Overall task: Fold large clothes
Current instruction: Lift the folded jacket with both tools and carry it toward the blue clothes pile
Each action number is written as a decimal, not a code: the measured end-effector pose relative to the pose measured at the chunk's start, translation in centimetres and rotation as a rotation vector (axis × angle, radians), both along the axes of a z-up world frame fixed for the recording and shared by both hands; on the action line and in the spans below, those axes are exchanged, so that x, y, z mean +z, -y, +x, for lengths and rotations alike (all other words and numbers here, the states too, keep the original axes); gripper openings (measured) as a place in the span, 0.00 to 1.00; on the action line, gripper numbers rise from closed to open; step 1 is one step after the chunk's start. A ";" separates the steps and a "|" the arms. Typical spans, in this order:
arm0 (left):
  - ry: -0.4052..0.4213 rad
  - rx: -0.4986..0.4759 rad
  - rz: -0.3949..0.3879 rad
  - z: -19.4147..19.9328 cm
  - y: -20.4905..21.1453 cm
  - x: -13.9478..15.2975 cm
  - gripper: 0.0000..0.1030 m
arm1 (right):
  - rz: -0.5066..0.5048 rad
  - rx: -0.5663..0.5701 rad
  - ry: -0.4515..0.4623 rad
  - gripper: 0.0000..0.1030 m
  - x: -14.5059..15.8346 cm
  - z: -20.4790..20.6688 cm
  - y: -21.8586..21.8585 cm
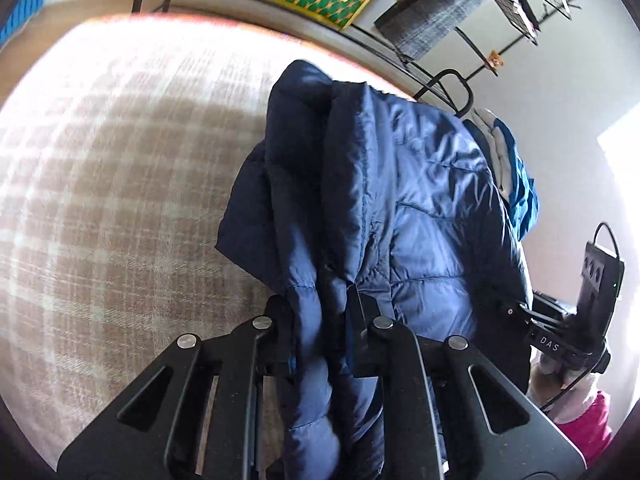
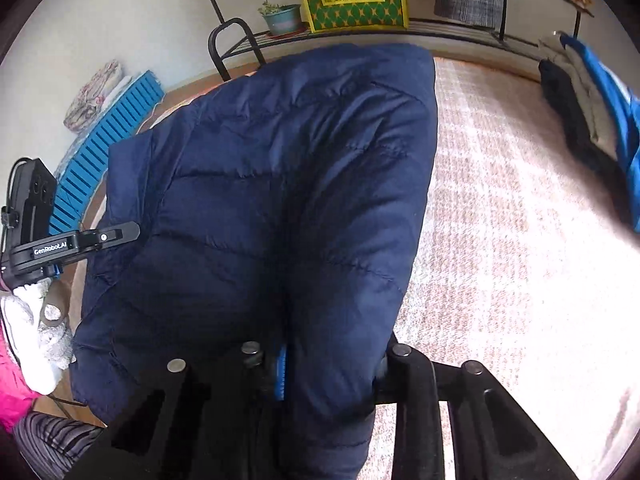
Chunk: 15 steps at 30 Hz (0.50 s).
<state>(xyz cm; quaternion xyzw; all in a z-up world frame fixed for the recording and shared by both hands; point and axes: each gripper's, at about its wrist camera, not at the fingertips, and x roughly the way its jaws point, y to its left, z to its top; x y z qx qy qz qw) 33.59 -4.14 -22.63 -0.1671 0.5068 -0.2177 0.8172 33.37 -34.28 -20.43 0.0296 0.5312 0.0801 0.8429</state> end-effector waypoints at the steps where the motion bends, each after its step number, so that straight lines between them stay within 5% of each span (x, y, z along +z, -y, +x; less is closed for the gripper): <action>1: 0.020 -0.012 0.010 -0.6 0.4 0.7 0.12 | -0.049 0.002 0.014 0.22 0.6 -0.4 -0.6; 5: 0.085 -0.055 0.041 -2.8 2.3 2.8 0.11 | -0.188 0.030 0.078 0.20 3.2 -2.2 -2.7; 15: 0.156 -0.129 0.020 -6.3 6.9 6.8 0.11 | -0.271 0.014 0.169 0.18 8.0 -6.6 0.4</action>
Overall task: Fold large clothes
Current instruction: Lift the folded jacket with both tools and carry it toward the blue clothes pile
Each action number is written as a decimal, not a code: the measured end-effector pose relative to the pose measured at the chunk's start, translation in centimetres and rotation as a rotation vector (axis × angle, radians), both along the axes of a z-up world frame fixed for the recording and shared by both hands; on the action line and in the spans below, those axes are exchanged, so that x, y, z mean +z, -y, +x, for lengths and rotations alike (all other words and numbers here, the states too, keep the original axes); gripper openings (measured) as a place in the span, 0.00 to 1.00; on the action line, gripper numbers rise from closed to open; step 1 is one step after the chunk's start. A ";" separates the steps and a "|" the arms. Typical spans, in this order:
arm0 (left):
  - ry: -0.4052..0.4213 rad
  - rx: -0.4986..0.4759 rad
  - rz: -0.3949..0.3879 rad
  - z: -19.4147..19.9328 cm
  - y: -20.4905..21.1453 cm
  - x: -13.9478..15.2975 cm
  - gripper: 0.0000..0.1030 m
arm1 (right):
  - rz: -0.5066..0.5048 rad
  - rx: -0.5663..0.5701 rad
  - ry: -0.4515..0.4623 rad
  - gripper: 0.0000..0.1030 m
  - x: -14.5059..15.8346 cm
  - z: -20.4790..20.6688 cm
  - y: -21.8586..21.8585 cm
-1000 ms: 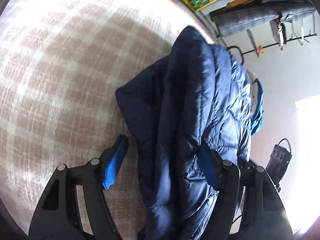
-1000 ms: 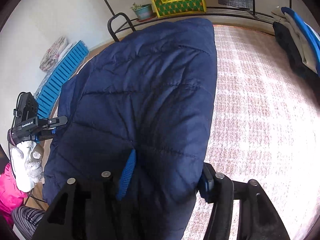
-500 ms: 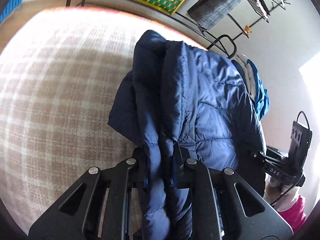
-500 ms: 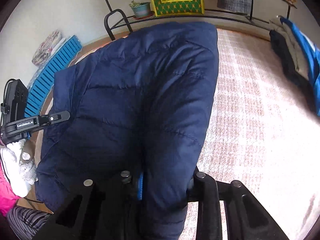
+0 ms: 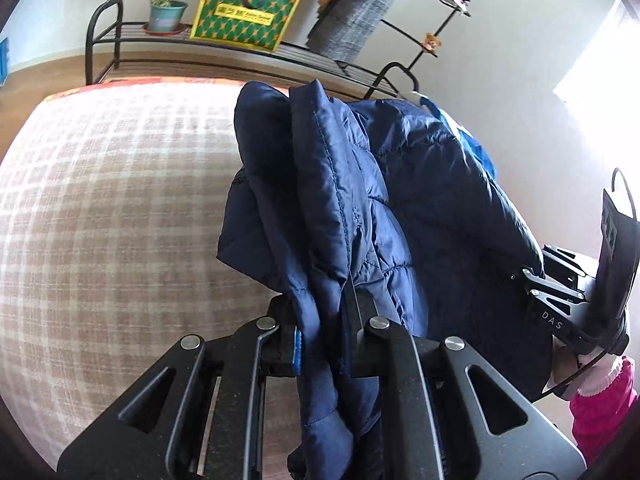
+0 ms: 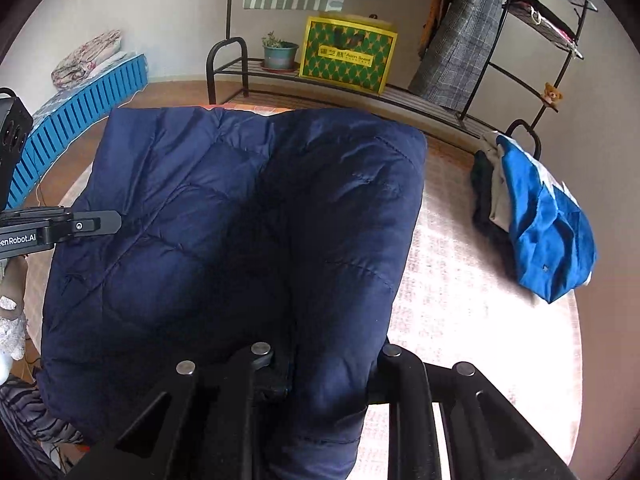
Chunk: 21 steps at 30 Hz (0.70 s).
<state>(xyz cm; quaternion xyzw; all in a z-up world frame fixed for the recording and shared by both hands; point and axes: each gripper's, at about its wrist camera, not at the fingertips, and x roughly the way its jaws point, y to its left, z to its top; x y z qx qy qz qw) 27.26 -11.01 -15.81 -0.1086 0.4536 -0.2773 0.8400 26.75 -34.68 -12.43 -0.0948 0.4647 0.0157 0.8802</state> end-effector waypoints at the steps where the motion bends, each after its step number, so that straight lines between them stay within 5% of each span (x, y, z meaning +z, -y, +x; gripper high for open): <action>1: 0.007 -0.008 -0.003 -0.1 0.8 0.3 0.11 | -0.007 -0.002 0.010 0.18 0.5 -0.4 0.4; 11: 0.066 -0.114 -0.038 2.0 11.2 3.9 0.11 | -0.077 -0.065 0.068 0.18 3.8 -0.9 7.7; 21: 0.166 -0.213 -0.092 9.2 25.3 8.1 0.10 | -0.168 -0.167 0.124 0.17 7.0 3.0 18.7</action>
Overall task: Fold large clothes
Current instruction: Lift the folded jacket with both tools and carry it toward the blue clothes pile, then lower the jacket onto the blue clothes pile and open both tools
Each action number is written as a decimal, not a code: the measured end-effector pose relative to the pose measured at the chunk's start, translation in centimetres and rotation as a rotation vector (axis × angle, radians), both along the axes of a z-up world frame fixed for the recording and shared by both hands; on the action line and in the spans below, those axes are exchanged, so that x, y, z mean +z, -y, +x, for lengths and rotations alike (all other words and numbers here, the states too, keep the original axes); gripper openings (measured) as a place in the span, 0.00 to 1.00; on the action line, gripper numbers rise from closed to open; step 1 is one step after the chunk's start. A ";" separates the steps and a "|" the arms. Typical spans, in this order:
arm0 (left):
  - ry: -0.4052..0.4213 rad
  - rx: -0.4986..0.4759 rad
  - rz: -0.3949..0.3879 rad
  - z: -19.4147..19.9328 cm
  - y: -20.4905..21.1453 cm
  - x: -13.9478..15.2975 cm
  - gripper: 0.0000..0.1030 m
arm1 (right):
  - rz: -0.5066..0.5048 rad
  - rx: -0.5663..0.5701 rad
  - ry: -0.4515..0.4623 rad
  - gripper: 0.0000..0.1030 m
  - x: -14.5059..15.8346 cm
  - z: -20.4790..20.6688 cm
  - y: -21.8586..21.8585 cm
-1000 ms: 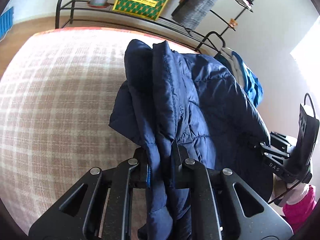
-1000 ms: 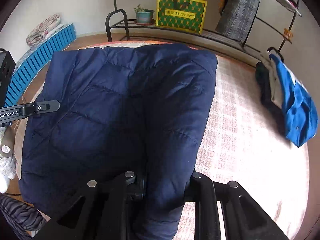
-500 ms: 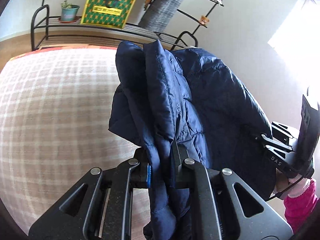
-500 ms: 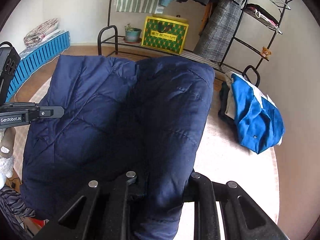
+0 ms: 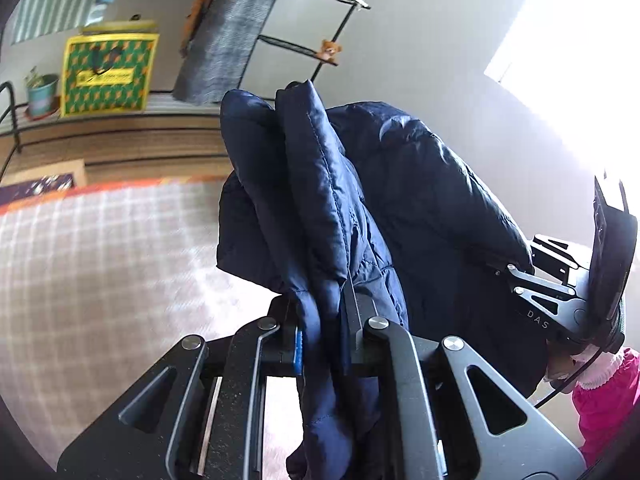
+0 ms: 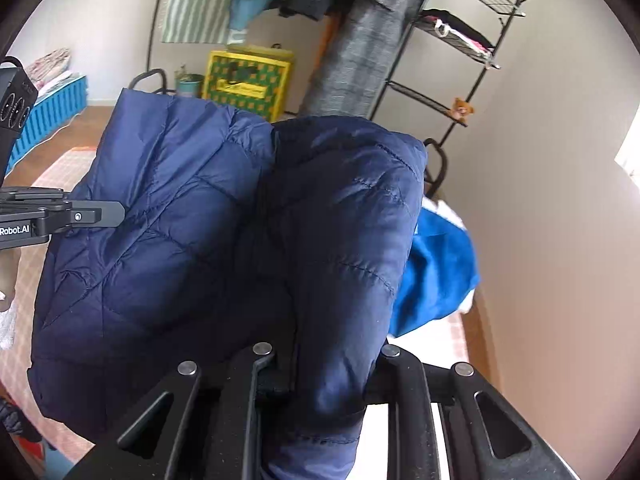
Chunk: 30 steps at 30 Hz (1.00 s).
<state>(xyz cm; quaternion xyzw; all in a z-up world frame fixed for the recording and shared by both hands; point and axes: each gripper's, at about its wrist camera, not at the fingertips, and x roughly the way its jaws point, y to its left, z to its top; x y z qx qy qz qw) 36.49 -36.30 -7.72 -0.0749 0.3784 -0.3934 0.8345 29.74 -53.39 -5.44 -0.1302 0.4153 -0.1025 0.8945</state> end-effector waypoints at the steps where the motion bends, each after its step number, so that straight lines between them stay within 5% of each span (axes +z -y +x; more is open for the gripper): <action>1: 0.009 -0.007 -0.011 1.1 1.7 0.4 0.10 | -0.011 -0.008 0.009 0.17 0.3 0.7 1.2; 13: 0.077 -0.018 -0.084 12.0 16.5 2.6 0.10 | -0.193 -0.098 0.115 0.17 3.0 8.6 12.8; 26: 0.047 0.053 -0.033 17.3 20.8 -2.8 0.10 | -0.160 -0.133 0.097 0.17 -1.3 15.8 19.5; 28: 0.035 0.062 0.007 18.0 21.7 -4.2 0.10 | -0.179 -0.158 0.074 0.20 -2.8 17.4 20.5; 30: 0.011 0.099 0.036 18.9 22.1 -5.7 0.12 | -0.220 -0.224 0.038 0.38 -4.2 19.1 21.5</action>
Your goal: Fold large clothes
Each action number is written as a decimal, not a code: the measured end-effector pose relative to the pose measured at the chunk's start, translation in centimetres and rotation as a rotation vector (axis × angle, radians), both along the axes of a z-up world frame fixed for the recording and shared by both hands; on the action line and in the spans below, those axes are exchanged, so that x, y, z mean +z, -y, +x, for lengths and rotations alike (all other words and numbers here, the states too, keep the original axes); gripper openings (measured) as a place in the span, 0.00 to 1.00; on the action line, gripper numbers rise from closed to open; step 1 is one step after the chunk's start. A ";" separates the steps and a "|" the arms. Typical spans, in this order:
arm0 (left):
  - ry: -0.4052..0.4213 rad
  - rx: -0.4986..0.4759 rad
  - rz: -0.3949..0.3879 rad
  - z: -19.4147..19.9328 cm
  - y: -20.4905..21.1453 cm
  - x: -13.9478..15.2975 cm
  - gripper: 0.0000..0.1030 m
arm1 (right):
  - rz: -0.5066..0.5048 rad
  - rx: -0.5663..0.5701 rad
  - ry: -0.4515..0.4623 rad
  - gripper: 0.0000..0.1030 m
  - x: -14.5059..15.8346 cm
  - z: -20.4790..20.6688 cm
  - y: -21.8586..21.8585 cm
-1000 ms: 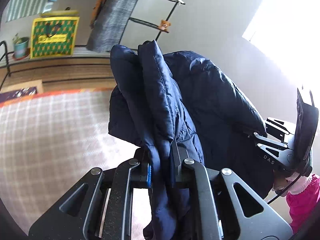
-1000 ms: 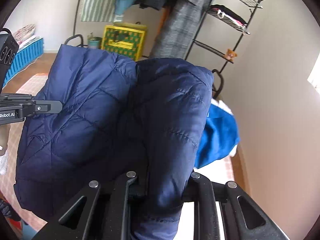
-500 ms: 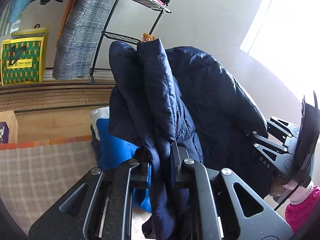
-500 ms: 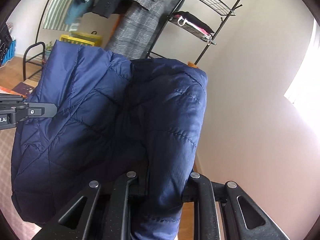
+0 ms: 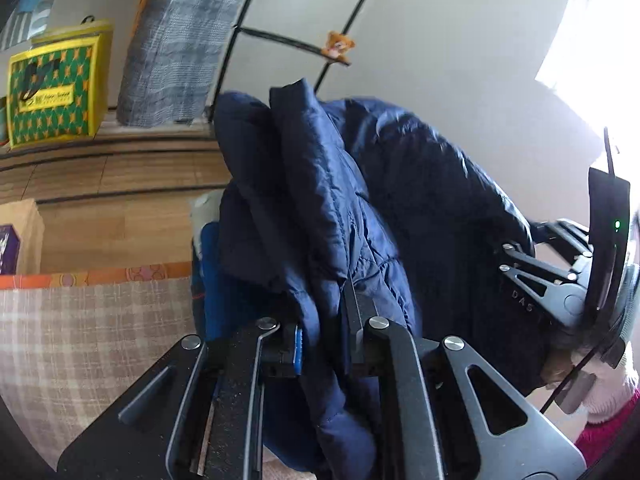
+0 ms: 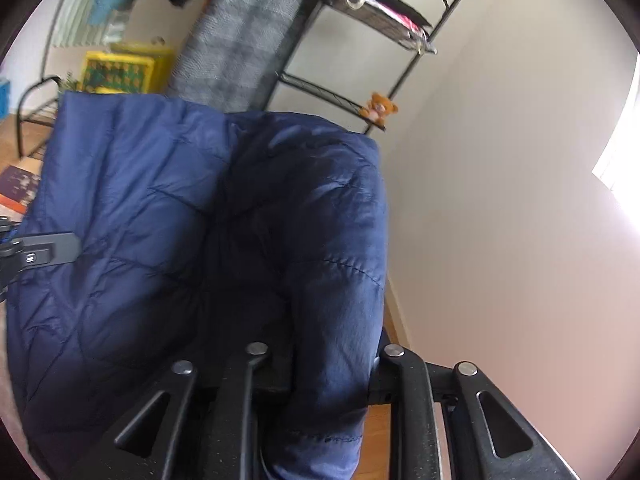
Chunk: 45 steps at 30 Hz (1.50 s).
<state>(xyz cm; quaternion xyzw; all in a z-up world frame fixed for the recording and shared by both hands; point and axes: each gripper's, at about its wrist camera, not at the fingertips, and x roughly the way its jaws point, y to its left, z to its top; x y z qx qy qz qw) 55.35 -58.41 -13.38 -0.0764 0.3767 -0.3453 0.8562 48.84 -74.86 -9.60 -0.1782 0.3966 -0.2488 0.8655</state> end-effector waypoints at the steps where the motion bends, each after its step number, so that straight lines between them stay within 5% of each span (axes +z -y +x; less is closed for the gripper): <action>1: -0.002 0.024 0.014 0.4 0.0 -0.6 0.14 | -0.043 -0.045 0.009 0.46 -0.3 0.6 0.3; 3: -0.007 0.048 0.032 0.7 -0.1 -1.2 0.34 | -0.067 -0.086 0.065 0.55 0.1 0.6 0.8; 5: -0.020 0.042 0.045 0.8 -0.1 -1.4 0.51 | 0.037 -0.100 0.094 0.56 0.7 0.2 1.9; 8: 0.031 0.049 0.099 -0.2 -0.2 -0.7 0.62 | 0.064 -0.099 0.110 0.58 1.1 -0.9 2.1; 18: 0.131 0.035 0.061 -7.1 -4.7 5.9 0.62 | 0.143 -0.079 0.151 0.59 3.7 -5.9 0.2; 34: 0.403 -0.024 -0.007 -27.9 -15.2 20.2 0.63 | 0.219 -0.013 0.335 0.60 17.5 -21.0 -9.3; 39: 0.446 -0.029 -0.008 -33.7 -19.2 21.8 0.65 | 0.223 -0.026 0.369 0.63 20.1 -27.0 -12.8; 45: 0.479 -0.008 -0.002 -40.2 -24.2 21.2 0.74 | 0.250 -0.074 0.385 0.68 19.5 -32.8 -16.5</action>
